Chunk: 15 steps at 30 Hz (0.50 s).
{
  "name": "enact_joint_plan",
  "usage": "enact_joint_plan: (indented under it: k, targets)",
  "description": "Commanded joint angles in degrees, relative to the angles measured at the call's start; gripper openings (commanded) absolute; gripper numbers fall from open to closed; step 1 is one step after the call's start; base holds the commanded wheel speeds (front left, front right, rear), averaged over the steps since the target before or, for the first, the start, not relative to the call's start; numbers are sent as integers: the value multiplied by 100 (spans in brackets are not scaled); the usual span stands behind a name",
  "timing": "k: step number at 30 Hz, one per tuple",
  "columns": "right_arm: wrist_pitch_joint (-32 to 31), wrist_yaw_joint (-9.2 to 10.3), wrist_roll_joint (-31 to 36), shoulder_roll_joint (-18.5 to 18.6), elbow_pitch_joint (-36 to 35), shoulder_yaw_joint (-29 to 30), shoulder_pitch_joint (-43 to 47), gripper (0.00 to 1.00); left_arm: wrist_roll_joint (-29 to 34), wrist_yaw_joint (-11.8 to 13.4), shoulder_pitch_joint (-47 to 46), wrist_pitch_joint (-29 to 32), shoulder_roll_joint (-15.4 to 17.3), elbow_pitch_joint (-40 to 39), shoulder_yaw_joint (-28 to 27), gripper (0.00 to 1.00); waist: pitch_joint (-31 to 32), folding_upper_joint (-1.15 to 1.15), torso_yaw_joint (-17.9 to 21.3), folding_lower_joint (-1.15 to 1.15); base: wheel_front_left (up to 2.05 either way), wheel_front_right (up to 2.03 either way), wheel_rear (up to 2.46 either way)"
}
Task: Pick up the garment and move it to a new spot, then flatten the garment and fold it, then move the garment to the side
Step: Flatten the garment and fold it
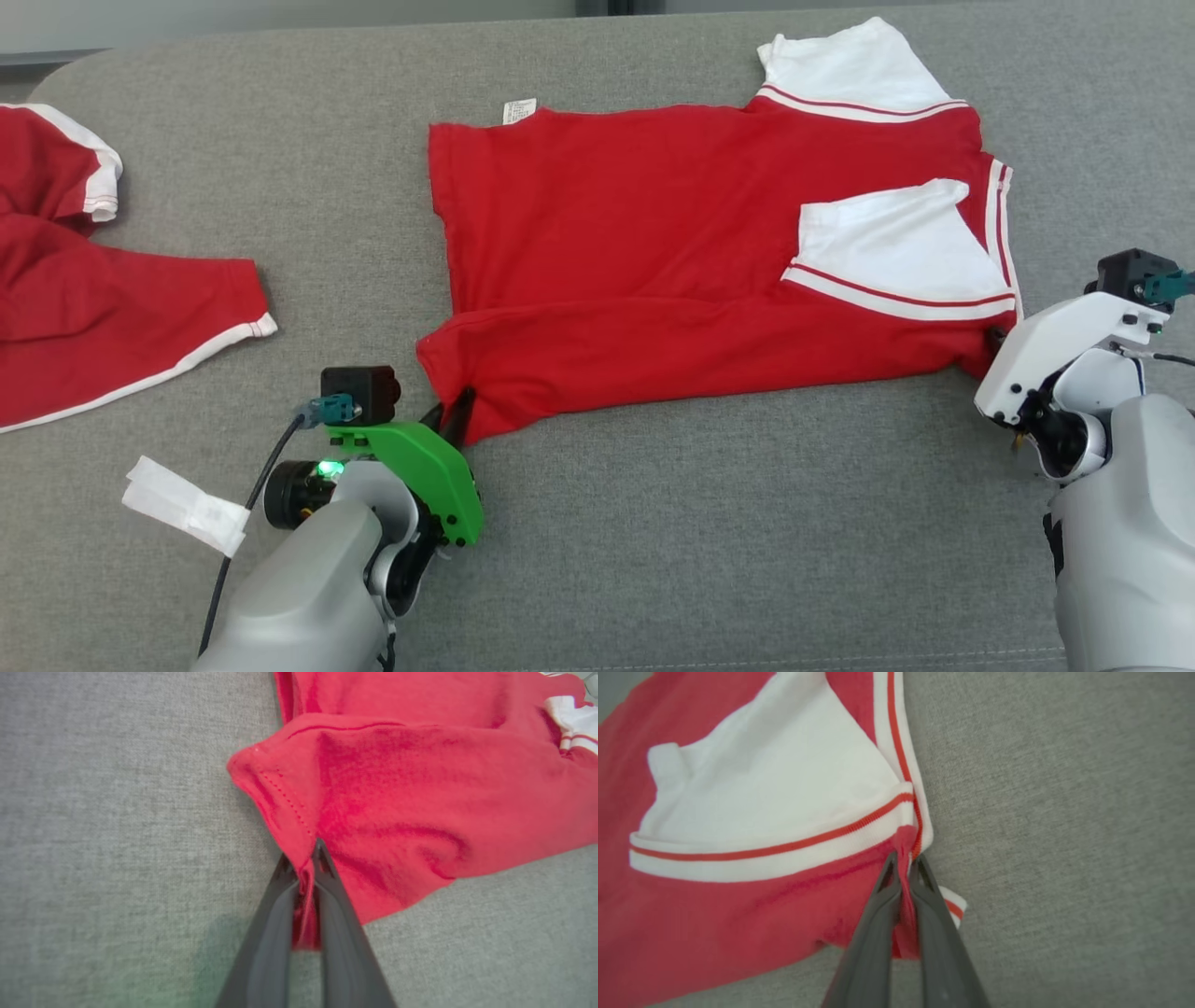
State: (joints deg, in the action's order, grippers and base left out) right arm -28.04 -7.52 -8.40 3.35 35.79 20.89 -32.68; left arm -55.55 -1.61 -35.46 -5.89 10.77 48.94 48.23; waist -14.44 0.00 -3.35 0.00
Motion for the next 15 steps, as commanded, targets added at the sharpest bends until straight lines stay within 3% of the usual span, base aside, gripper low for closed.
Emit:
enact_joint_plan:
  k: [1, 9, 15]
  targets:
    - [15, 5, -146, -7, -135, -47, 199, 0, -37, -50, 302, 53, 49, 59, 72, 0, 122, 0, 25, 0, 0, 0, 0]
    - [-227, 5, -701, -7, -1439, -174, 1143, 0, -177, 45, 697, -111, 436, -505, -89, 0, 555, 0, 17, 0, 0, 0, 0]
    - [-631, 5, -959, -26, -2495, -68, 2041, 0, -269, 325, 1218, 52, 799, -1217, -72, 0, 822, 0, -58, 0, 0, 0, 0]
